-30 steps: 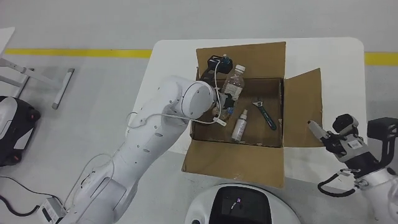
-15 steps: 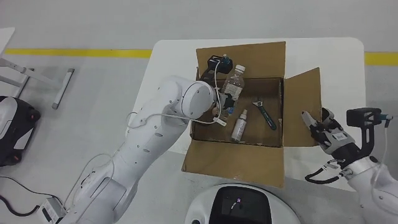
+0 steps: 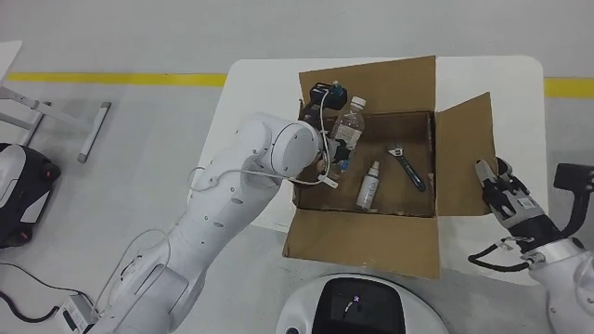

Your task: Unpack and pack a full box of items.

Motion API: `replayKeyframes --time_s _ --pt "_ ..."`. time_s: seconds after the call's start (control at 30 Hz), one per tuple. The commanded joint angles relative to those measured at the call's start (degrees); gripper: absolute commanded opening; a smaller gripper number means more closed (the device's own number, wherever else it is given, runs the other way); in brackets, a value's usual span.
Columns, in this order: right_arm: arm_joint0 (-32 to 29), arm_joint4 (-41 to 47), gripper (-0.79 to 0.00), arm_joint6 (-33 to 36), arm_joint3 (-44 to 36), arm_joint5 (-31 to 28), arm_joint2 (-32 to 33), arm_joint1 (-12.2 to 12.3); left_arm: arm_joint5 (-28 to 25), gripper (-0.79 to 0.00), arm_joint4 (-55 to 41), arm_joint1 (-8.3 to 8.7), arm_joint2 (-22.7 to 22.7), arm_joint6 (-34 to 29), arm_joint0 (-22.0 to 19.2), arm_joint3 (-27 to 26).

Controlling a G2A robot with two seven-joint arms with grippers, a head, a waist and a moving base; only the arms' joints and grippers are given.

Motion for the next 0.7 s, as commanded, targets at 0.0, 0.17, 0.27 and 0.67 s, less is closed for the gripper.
replayKeyframes --time_s 0.0,0.17,0.27,0.67 --pt "-0.31 -0.19 -0.785 -2.0 -0.1 0.28 0.22 -0.03 0.0 -0.785 0.0 0.0 0.0 0.0 0.0 0.0" --pt "-0.92 -0.33 -0.785 -4.97 -0.03 0.64 0.11 -0.11 -1.02 -0.785 -1.2 0.05 -0.75 2.91 1.3 -0.74" --pt "-1.08 -0.38 -0.785 -5.36 0.36 0.53 0.25 -0.07 -1.73 -0.785 -1.87 0.26 -2.27 3.75 1.93 -2.4" --pt "-2.01 0.25 -0.785 -5.41 1.32 -0.24 2.41 0.26 -2.83 -0.785 3.43 1.69 -9.09 1.78 2.26 -2.99"
